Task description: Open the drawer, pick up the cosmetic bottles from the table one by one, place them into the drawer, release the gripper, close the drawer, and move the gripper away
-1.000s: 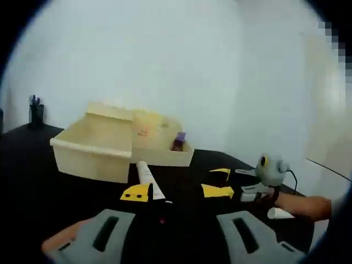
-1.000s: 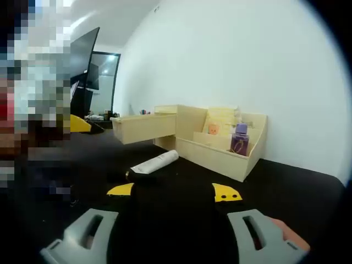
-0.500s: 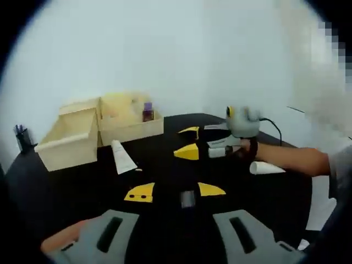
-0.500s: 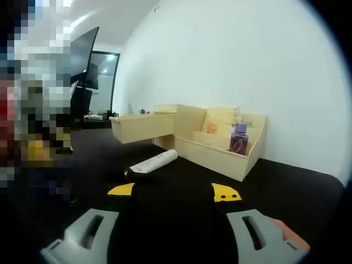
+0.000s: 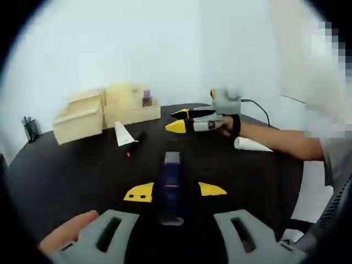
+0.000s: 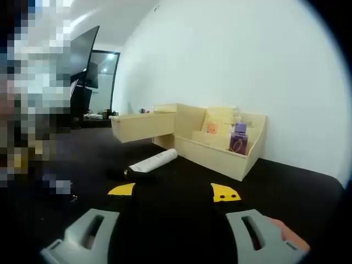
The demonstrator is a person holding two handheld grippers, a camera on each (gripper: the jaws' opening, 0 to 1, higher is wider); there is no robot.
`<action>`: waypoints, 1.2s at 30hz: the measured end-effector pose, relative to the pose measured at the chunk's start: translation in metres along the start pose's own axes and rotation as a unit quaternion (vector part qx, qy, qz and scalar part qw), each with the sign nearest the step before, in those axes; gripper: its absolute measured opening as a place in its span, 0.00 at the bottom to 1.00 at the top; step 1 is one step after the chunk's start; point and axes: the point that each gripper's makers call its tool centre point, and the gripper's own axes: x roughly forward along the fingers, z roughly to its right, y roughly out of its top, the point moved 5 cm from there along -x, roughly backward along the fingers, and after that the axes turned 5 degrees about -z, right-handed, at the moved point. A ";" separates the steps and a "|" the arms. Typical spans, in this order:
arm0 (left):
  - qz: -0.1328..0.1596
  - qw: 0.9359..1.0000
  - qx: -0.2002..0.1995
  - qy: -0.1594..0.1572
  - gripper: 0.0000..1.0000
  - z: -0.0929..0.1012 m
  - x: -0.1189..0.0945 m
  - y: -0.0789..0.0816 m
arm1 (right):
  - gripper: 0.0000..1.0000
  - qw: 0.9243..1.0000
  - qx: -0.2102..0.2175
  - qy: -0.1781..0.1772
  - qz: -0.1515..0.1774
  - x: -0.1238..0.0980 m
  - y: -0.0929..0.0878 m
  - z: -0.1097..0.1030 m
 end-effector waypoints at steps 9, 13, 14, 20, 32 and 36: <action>0.021 1.000 -0.021 0.004 0.34 -0.003 -0.002 -0.013 | 0.46 1.000 -0.001 0.000 -0.002 0.001 0.001 0.007; 0.018 1.000 -0.022 0.010 0.34 -0.002 0.003 -0.018 | 0.46 1.000 -0.001 0.001 -0.003 0.002 0.001 0.008; 0.018 1.000 -0.022 0.012 0.34 -0.003 0.004 -0.019 | 0.46 1.000 -0.002 0.001 -0.003 0.002 0.001 0.008; 0.031 0.999 -0.024 0.020 0.31 -0.006 0.010 -0.017 | 0.45 1.000 -0.003 0.002 -0.003 0.001 0.001 0.005; 0.039 0.998 -0.014 0.045 0.20 -0.005 0.013 -0.018 | 0.44 1.000 -0.007 0.006 -0.008 0.002 0.000 0.003; 0.045 0.997 -0.005 0.058 0.18 -0.003 0.013 -0.012 | 0.44 1.000 -0.006 0.008 -0.008 0.002 0.001 0.005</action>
